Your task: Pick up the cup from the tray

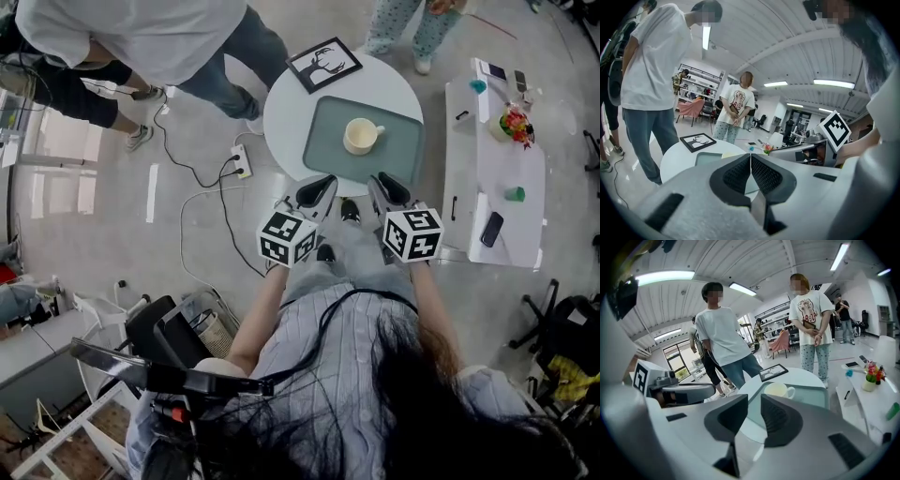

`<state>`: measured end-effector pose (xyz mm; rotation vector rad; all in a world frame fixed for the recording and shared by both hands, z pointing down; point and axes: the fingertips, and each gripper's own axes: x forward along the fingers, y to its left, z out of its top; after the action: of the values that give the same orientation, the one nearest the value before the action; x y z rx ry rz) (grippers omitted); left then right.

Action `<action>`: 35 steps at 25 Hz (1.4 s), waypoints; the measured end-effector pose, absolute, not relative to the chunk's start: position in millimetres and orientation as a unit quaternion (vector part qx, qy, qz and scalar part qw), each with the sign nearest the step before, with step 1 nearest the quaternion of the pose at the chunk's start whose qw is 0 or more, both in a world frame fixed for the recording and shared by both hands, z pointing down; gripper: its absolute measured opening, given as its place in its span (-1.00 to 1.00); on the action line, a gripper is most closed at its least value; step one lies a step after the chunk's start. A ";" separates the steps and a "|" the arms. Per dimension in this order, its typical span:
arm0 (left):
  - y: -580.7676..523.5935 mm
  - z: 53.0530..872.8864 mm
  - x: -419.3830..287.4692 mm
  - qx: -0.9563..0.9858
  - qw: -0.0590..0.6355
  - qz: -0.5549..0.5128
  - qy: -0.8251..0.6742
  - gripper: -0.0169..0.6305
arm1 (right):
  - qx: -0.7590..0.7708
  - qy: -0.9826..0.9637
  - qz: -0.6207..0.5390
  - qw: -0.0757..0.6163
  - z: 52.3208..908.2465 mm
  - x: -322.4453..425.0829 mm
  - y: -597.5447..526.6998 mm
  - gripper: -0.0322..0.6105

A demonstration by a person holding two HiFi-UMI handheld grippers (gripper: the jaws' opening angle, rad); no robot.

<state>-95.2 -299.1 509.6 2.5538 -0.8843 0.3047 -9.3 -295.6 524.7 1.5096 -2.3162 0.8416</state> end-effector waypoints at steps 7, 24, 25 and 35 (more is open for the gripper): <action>-335.6 523.3 -92.5 0.908 0.220 0.129 -0.332 -0.90 | 0.499 -0.799 0.302 0.143 568.2 -2.8 -341.1 -0.63; -382.9 550.1 -96.7 0.889 0.243 0.183 -0.343 -0.90 | 0.502 -0.797 0.239 0.234 668.2 -15.5 -402.4 0.27; -382.4 551.7 -97.9 0.888 0.245 0.187 -0.343 -0.90 | 0.504 -0.798 0.237 0.232 668.9 -16.7 -404.6 0.28; -375.8 567.8 -105.3 0.878 0.264 0.211 -0.340 -0.90 | 0.508 -0.803 0.223 0.219 670.7 -20.8 -428.0 0.34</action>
<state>-105.3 -375.8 567.8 2.3730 -0.9197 0.5692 -20.8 -428.0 670.7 1.4062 -2.2210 0.6159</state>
